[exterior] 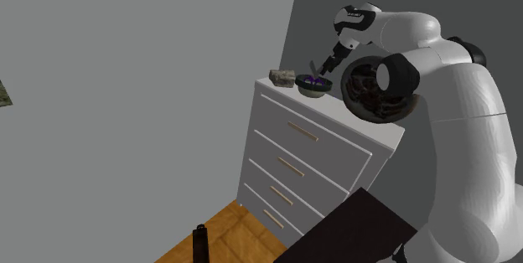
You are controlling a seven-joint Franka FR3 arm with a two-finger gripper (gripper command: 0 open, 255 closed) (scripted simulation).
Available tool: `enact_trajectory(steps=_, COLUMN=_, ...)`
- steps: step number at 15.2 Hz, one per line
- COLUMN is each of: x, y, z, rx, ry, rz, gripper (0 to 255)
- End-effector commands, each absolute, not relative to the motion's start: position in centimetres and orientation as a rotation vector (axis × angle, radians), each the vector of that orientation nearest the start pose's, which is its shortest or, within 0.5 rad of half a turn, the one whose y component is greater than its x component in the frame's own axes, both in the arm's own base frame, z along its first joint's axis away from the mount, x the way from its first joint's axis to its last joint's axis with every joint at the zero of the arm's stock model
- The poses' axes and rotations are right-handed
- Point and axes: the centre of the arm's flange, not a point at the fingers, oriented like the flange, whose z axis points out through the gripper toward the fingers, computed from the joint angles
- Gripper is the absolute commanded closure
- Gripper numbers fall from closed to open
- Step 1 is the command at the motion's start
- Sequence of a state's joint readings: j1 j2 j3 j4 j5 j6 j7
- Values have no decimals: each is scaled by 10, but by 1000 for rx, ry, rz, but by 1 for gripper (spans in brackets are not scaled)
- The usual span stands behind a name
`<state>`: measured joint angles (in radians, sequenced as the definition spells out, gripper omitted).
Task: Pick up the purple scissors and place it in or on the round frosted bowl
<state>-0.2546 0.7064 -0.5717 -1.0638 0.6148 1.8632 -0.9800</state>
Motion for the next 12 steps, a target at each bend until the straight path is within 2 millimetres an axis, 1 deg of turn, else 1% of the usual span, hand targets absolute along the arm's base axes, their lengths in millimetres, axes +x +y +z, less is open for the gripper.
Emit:
enact_trajectory(steps=1, x=631, y=-412, z=490, rx=-3070, ry=-275, rz=-479, gripper=0)
enact_trajectory(steps=4, x=620, y=-414, z=525, rx=-3070, ry=-275, rz=-479, gripper=0)
enact_trajectory(steps=12, x=620, y=-414, z=525, rx=-3070, ry=-275, rz=-479, gripper=0)
